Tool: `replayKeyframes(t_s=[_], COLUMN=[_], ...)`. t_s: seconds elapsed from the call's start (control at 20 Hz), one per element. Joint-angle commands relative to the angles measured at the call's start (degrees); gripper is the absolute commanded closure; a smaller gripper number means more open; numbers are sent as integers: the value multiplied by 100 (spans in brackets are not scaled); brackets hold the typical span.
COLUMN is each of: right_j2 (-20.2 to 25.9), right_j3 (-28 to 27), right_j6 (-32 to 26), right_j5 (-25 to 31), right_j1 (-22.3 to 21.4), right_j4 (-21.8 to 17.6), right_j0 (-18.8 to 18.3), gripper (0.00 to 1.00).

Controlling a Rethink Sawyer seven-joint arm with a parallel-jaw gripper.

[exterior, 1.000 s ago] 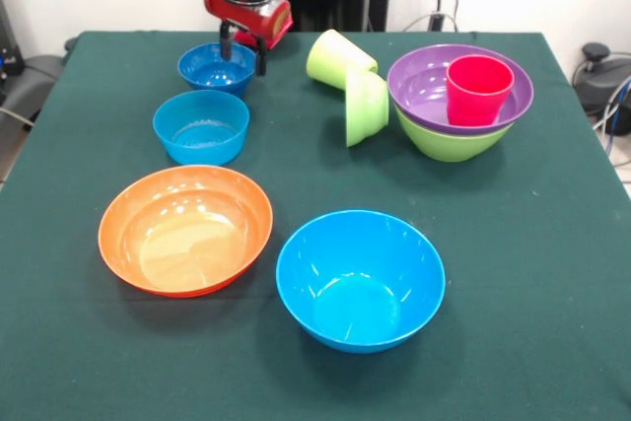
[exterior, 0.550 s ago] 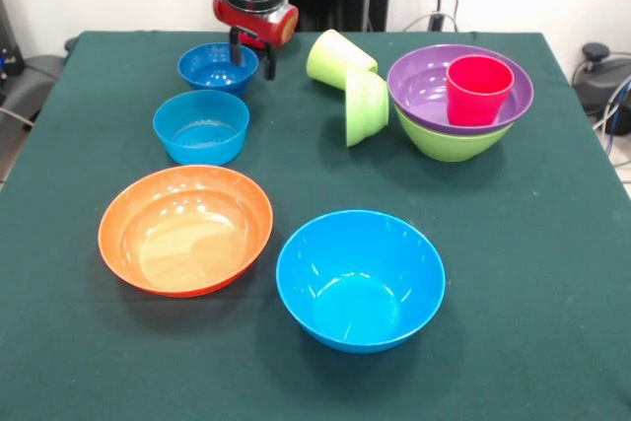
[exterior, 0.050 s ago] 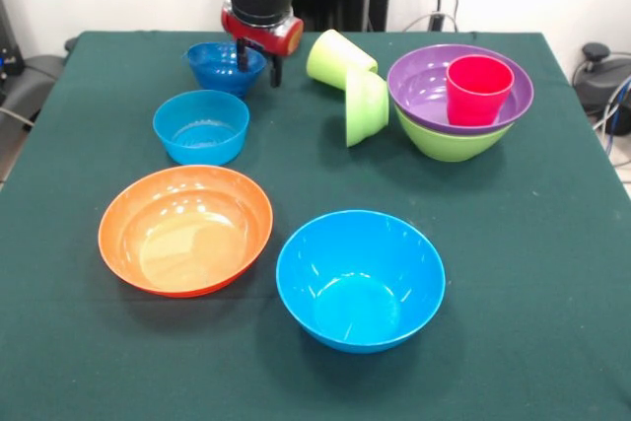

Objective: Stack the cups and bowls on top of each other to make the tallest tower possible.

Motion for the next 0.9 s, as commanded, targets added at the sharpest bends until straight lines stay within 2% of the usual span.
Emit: replayKeyframes(t_s=[0.05,0.4,0.75,0.9], right_j2=[55,-455,-487,-405], right_j3=[-824,-977,-924,-809], right_j6=[462,606,425,314], right_j5=[-428,-558,-409,-87], right_j1=[543,606,421,186], right_j4=[-106,-64,-97,-54], right_j0=[428,902,896,833], gripper=[0,0,0,0])
